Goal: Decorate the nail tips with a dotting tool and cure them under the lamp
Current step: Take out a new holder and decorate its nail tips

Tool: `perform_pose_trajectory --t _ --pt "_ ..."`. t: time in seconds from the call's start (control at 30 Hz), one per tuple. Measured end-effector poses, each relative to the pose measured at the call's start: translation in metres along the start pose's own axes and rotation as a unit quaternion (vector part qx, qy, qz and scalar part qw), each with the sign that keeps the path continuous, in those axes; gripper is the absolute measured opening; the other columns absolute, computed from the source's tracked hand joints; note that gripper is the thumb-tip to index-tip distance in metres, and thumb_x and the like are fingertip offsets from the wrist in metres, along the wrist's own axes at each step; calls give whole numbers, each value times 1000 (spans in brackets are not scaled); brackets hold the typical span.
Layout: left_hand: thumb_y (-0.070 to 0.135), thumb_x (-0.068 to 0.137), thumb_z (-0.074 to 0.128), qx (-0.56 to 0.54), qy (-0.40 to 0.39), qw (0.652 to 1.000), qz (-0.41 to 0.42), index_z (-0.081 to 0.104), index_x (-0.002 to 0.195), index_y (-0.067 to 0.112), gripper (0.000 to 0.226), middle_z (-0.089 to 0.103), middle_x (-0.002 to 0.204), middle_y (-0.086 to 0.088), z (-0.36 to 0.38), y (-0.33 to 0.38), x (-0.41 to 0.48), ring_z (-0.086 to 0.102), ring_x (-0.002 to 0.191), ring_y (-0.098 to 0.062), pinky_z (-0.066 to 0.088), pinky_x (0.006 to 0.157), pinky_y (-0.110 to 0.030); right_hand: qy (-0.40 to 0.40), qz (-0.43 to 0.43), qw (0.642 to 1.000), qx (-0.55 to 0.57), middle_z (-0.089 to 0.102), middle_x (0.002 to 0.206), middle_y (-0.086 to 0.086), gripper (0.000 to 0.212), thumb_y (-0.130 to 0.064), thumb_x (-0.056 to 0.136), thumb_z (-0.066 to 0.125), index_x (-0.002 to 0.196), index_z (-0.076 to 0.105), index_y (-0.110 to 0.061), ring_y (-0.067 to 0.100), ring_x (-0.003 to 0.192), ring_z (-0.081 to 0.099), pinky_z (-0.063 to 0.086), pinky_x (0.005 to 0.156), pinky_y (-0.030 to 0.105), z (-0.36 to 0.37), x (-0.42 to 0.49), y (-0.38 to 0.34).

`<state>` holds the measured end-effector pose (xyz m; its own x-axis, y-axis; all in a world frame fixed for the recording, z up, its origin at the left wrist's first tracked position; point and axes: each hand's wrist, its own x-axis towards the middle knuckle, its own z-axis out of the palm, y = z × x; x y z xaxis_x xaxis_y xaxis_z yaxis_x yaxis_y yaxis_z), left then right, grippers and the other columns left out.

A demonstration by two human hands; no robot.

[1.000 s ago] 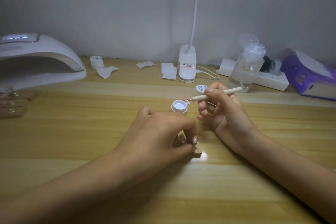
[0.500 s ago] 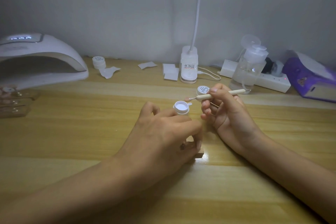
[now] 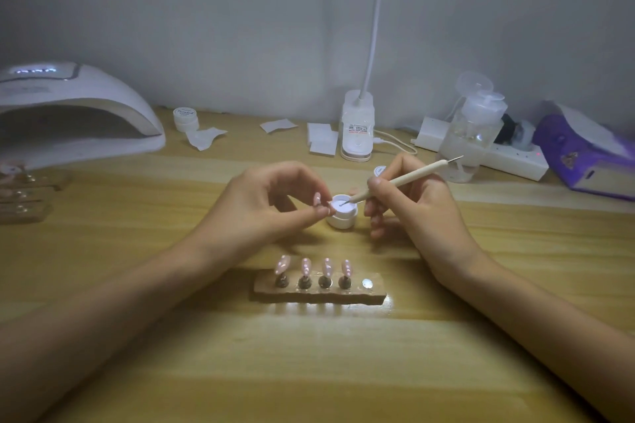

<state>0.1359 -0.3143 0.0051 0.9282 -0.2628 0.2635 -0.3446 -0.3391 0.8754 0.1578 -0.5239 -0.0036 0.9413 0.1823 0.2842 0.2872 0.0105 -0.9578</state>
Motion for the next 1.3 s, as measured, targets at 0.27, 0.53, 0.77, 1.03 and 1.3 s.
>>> perform_pose_trajectory --t 0.27,0.53,0.77,1.03,1.3 --pt "24 76 82 37 -30 999 12 72 75 30 11 73 82 12 4 -13 -1 53 62 -4 40 57 -12 -6 28 1000 -8 63 63 7 21 -12 95 62 77 51 -12 21 60 60 56 49 32 1 0 4" --pt "15 77 82 28 -46 998 25 74 75 27 15 73 81 13 5 -15 1 55 63 -17 46 62 -20 -13 29 999 -13 63 63 6 22 -11 95 61 77 50 -13 16 56 58 55 48 30 2 0 4" --pt "14 77 81 30 -55 998 18 73 75 27 15 74 83 10 5 -14 1 61 66 -17 53 71 -31 -9 22 1000 -4 63 64 7 20 -13 95 62 78 51 -12 23 64 61 55 46 30 1 -1 2" --pt "13 75 82 51 -52 997 13 73 73 28 17 72 80 15 4 -16 2 59 66 -3 49 69 -18 32 -17 999 40 66 66 5 17 -16 94 61 81 51 -12 13 59 60 52 48 25 -1 -1 -1" --pt "14 76 82 71 -54 996 4 72 72 28 17 72 76 13 5 -17 4 63 67 0 48 69 -16 31 -20 998 55 68 67 4 18 -27 86 64 79 51 -16 14 58 62 53 53 26 0 -1 -5"
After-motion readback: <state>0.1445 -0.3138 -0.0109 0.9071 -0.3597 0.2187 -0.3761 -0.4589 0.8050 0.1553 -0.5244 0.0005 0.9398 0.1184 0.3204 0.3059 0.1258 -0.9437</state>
